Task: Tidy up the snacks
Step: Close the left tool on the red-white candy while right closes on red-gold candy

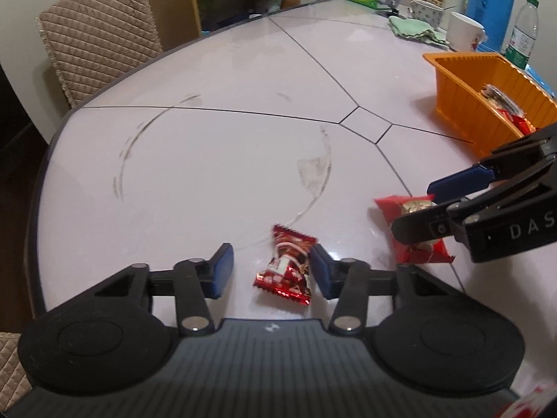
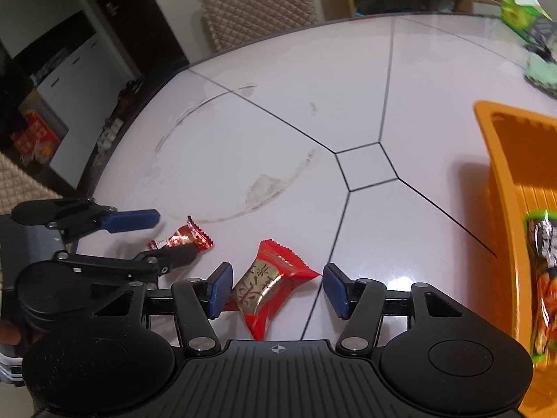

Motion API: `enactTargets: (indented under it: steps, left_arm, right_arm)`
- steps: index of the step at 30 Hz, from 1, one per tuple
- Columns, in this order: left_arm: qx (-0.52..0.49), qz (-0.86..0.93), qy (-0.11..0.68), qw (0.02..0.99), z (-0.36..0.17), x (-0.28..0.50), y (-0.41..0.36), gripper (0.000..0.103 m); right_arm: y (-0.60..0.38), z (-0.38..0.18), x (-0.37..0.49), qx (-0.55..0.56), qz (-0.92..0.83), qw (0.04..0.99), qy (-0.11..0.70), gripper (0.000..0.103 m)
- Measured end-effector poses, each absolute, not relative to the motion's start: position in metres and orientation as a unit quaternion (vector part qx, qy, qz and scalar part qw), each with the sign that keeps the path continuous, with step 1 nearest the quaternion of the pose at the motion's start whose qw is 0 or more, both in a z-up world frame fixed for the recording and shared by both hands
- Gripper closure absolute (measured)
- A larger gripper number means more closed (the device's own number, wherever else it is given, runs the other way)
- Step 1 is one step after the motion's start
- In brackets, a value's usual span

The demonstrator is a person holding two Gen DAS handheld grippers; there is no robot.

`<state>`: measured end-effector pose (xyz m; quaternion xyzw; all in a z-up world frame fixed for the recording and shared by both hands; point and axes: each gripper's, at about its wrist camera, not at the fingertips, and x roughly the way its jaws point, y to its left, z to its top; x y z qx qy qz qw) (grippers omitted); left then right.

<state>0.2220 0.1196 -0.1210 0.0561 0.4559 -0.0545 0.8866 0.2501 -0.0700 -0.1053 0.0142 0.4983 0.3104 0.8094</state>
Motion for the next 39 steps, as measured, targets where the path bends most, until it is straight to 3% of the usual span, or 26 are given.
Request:
enactTargets:
  steps: [4, 10, 13, 18, 21, 22, 34, 36, 38, 39]
  left_arm:
    - [0.044, -0.055, 0.463, 0.883, -0.123, 0.222, 0.117, 0.075]
    - [-0.005, -0.021, 0.469, 0.883, -0.119, 0.216, 0.124, 0.074]
    - [-0.051, -0.004, 0.472, 0.880, -0.115, 0.212, 0.132, 0.065]
    - [-0.061, 0.001, 0.475, 0.878, -0.118, 0.209, 0.128, 0.066]
    - [-0.050, 0.008, 0.472, 0.880, -0.118, 0.211, 0.126, 0.073]
    - [-0.046, 0.010, 0.472, 0.881, -0.119, 0.211, 0.126, 0.083]
    - [-0.051, 0.026, 0.479, 0.876, -0.117, 0.210, 0.130, 0.084]
    - [-0.053, 0.027, 0.479, 0.876, -0.117, 0.209, 0.131, 0.084]
    - [-0.052, 0.029, 0.478, 0.876, -0.117, 0.207, 0.130, 0.084]
    - [-0.052, 0.029, 0.478, 0.876, -0.116, 0.206, 0.130, 0.084]
  right_arm:
    - [-0.076, -0.100, 0.247, 0.020, 0.303, 0.813, 0.497, 0.045]
    - [-0.080, -0.094, 0.243, 0.037, 0.295, 0.814, 0.499, 0.045]
    - [-0.080, -0.094, 0.242, 0.044, 0.295, 0.811, 0.503, 0.045]
    - [-0.075, -0.097, 0.245, 0.042, 0.296, 0.807, 0.509, 0.045]
    - [-0.072, -0.098, 0.246, 0.042, 0.294, 0.807, 0.511, 0.045]
    - [-0.071, -0.098, 0.247, 0.041, 0.293, 0.807, 0.511, 0.045]
    - [-0.054, -0.108, 0.247, 0.003, 0.279, 0.814, 0.510, 0.046]
    - [-0.053, -0.110, 0.246, -0.011, 0.277, 0.818, 0.504, 0.054]
    - [-0.053, -0.111, 0.246, -0.024, 0.279, 0.821, 0.498, 0.072]
    - [-0.054, -0.112, 0.247, -0.026, 0.279, 0.821, 0.497, 0.075]
